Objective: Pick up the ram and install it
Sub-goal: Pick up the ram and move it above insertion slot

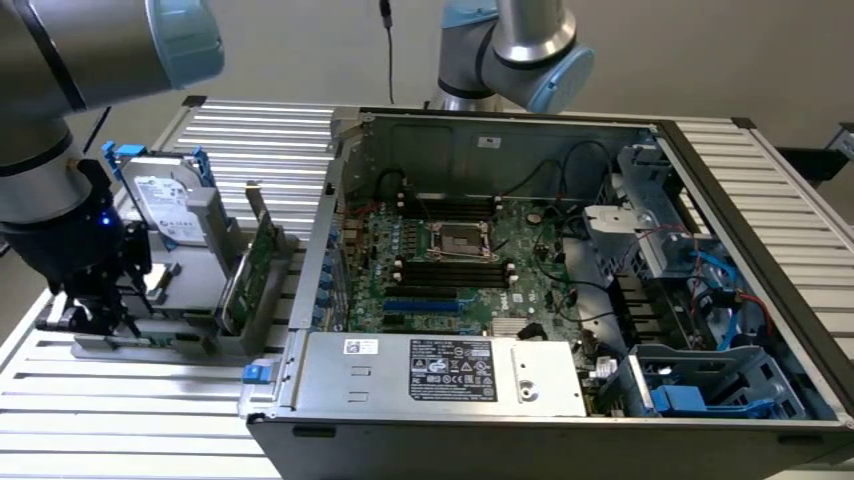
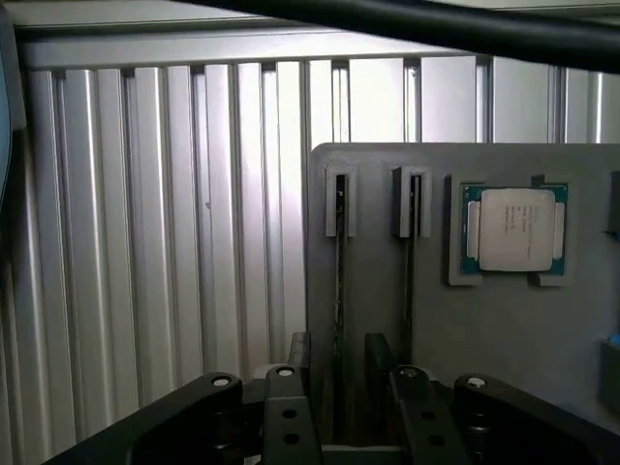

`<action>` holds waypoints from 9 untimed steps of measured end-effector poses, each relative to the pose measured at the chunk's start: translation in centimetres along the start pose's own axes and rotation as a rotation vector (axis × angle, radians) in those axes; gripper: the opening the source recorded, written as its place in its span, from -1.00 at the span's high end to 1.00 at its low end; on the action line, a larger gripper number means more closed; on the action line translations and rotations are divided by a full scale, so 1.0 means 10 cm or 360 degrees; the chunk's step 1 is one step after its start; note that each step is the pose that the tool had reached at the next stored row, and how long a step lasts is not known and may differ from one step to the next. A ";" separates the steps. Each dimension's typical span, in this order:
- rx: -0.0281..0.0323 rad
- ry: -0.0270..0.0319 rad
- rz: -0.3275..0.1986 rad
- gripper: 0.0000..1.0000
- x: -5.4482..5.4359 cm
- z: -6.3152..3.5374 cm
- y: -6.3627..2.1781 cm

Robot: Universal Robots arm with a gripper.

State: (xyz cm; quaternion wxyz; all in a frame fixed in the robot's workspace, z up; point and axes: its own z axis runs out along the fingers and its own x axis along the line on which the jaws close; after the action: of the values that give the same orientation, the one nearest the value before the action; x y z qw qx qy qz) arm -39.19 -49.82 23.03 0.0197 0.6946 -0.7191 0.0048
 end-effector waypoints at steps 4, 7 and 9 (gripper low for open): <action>0.00001 0.00000 -0.0001 0.27 0.00 0.074 -0.002; 0.00001 0.00001 -0.0002 0.27 0.00 0.127 -0.003; 0.00001 0.00000 -0.0002 0.27 -0.01 0.163 -0.003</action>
State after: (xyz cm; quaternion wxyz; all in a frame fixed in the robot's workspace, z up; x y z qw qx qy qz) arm -39.19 -49.83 21.39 0.0197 0.6951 -0.7186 0.0048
